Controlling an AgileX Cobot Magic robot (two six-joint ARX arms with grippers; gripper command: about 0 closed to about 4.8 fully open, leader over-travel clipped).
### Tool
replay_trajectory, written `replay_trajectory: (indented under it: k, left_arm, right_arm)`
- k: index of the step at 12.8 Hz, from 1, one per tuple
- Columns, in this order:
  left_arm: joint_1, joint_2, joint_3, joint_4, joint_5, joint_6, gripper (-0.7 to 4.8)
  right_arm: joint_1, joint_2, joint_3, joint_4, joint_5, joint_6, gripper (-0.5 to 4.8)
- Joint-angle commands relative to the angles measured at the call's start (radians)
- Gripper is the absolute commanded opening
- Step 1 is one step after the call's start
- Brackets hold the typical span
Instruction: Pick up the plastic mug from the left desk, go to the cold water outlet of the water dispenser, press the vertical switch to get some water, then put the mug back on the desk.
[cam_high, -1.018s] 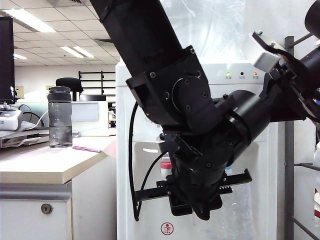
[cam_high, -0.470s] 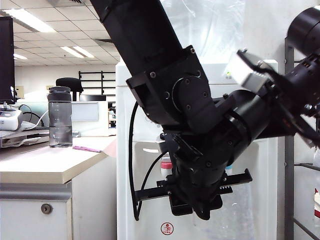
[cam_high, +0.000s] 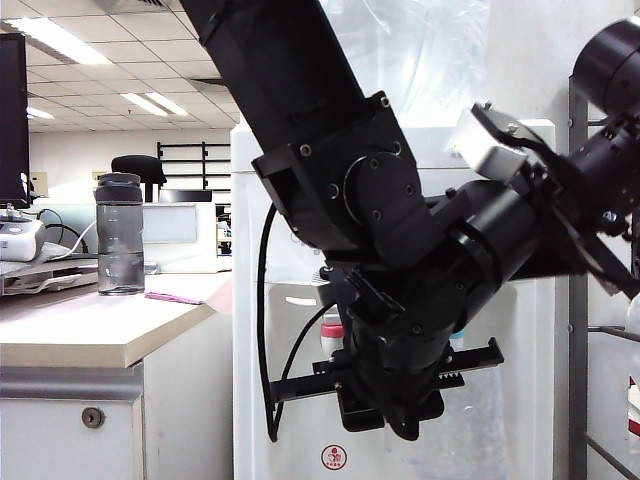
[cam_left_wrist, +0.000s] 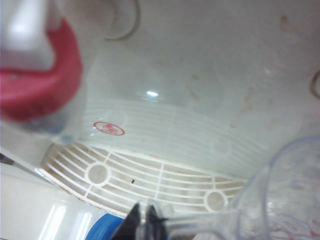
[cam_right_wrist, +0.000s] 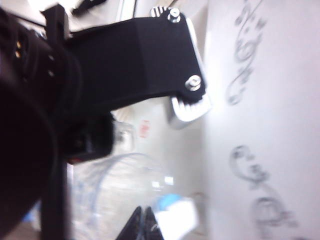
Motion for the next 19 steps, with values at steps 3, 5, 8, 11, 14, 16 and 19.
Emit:
replay_trajectory:
  k: [3, 5, 8, 11, 14, 16, 19]
  left_arm:
    - [-0.003, -0.008, 0.005, 0.016, -0.011, 0.004, -0.06]
    - [-0.003, -0.008, 0.005, 0.016, -0.011, 0.004, -0.06]
    - [-0.003, -0.008, 0.005, 0.016, -0.011, 0.005, -0.06]
    - [-0.003, -0.008, 0.005, 0.016, -0.011, 0.004, -0.06]
    - [-0.003, -0.008, 0.005, 0.016, -0.011, 0.004, -0.06]
    - [-0.003, -0.008, 0.005, 0.016, -0.011, 0.005, -0.06]
    - [-0.003, -0.008, 0.005, 0.016, -0.011, 0.005, -0.06]
  right_arm:
    - [0.002, 0.023, 0.002, 0.013, 0.008, 0.167, -0.02]
    - [0.002, 0.023, 0.002, 0.051, 0.062, 0.3, -0.02]
    - [0.002, 0.024, 0.002, 0.119, 0.158, 0.475, -0.02]
    - [0.002, 0.025, 0.001, 0.117, 0.165, 0.489, -0.02]
    - [0.001, 0.018, 0.002, 0.121, 0.222, 0.621, -0.01]
    - [0.001, -0.018, 0.002, 0.098, 0.232, 0.681, -0.01]
    - [0.001, -0.09, 0.002, 0.071, 0.229, 0.77, -0.01]
